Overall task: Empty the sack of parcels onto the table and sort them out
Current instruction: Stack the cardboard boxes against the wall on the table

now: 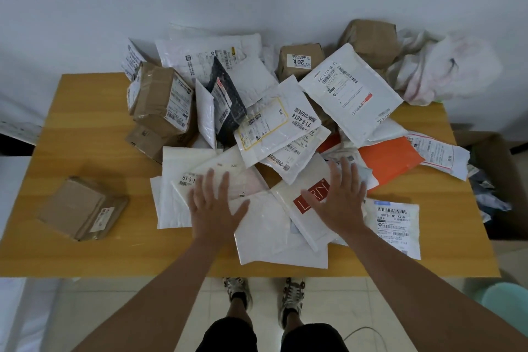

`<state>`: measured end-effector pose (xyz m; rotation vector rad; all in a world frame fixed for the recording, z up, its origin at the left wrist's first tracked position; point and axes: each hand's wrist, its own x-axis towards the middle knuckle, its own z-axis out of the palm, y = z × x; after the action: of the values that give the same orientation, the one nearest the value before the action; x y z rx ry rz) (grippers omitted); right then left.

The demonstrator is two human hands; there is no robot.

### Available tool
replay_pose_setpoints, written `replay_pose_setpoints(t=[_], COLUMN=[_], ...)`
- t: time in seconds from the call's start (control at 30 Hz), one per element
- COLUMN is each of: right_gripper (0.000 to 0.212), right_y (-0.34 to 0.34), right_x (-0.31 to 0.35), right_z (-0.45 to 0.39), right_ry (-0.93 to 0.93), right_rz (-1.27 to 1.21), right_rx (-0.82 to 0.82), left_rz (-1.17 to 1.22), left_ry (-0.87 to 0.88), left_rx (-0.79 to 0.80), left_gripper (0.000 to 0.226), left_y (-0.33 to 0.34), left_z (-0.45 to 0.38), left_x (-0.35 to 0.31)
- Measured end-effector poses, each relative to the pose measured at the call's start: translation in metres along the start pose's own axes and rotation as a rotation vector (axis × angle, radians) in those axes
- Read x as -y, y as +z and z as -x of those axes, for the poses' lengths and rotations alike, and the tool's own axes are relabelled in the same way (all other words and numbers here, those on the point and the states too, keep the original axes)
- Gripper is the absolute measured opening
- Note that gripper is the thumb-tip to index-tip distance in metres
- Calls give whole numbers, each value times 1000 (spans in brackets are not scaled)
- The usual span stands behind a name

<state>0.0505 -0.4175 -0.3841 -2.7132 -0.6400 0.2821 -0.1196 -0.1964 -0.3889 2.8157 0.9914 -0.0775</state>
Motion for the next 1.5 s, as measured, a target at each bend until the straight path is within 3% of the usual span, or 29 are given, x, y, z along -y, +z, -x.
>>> replay_pose_setpoints(t=[0.1, 0.2, 0.33, 0.47, 0.57, 0.67, 0.77, 0.87, 1.0, 1.13, 1.27, 1.4, 1.5], right_gripper=[95, 87, 83, 73, 67, 54, 43, 52, 74, 74, 75, 73, 73], right_y=[-5, -13, -18, -20, -15, -3, 5, 5, 7, 8, -1, -2, -8], right_x=[35, 70, 99, 100, 98, 90, 80, 75, 66, 39, 20, 16, 6], right_z=[-14, -38, -68, -54, -25, 4, 20, 12, -19, -21, -13, -11, -17], right_ry=[-4, -97, -88, 48, 155, 193, 189, 45, -25, 104, 242, -21, -18], right_rz=[-174, -153, -15, -49, -235, -426, -148, -10, 160, 215, 150, 233, 298], right_rx=[-182, -304, -206, -136, -63, 75, 49, -78, 68, 218, 205, 230, 314], left_rz=[13, 61, 54, 54, 159, 347, 351, 272, 358, 409, 282, 103, 6], left_ry=[-144, -228, -226, -229, -259, -172, -25, 114, 174, 251, 232, 291, 283], left_rx=[18, 130, 162, 179, 46, -86, 99, 245, 201, 166, 238, 321, 345], left_gripper=[97, 106, 103, 86, 66, 66, 72, 69, 62, 73, 82, 89, 84], left_y=[-8, -10, -12, -11, -18, -27, -27, -14, -12, -16, -12, -6, -7], left_z=[-17, -23, -15, -1, -2, -16, -27, -25, -20, -20, -29, -29, -26], left_x=[18, 18, 9, 2, -2, -13, -27, -32, -43, -53, -62, -66, -63])
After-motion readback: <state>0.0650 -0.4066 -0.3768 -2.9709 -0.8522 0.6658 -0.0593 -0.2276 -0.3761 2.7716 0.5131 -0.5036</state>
